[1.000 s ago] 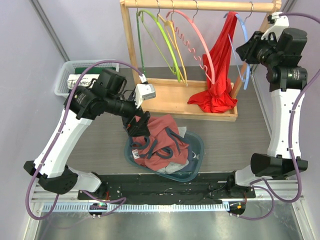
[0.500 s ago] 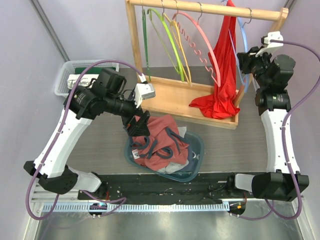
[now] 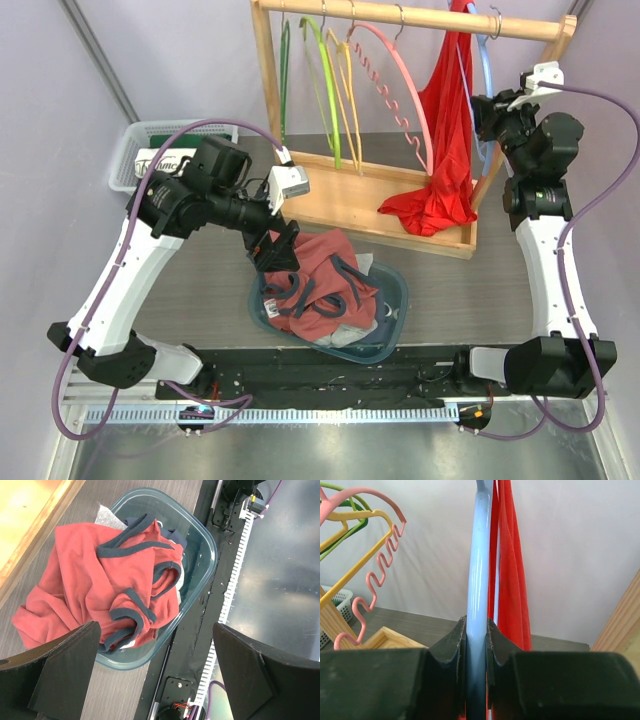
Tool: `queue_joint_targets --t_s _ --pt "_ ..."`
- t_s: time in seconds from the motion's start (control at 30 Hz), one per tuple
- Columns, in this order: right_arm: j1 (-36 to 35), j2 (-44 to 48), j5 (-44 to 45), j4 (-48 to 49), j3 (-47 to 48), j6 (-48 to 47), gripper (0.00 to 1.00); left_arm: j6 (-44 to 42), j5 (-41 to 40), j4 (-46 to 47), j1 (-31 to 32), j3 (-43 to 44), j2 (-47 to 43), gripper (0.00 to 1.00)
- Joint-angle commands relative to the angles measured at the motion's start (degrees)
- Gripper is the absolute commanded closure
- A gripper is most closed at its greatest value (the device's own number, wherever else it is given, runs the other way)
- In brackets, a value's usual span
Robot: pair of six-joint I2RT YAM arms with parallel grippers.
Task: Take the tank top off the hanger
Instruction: Pick up the hanger from the clothesline.
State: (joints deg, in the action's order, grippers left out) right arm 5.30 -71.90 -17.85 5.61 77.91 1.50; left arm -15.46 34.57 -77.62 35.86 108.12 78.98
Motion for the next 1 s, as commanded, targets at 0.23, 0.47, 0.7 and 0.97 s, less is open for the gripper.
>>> queue_joint_targets --t_s 0.23,0.47,0.7,0.97 --pt "-0.47 4.04 1.31 5.14 3.65 0.53 0.99 0.26 1.20 0.63 -0.52 1.31 -0.32 0.00" --pt "-0.47 10.63 -4.71 -4.68 -2.41 -3.25 0.99 0.17 1.47 0.63 -0.52 0.70 -0.23 0.00" --pt "-1.86 24.60 -7.74 -5.87 -15.13 1.40 0.99 0.35 -0.11 1.34 -0.35 0.69 0.30 0.01" --pt "-5.30 37.42 -2.90 -16.68 -15.24 -0.10 0.99 0.17 -0.11 1.34 -0.35 1.39 0.47 0.00"
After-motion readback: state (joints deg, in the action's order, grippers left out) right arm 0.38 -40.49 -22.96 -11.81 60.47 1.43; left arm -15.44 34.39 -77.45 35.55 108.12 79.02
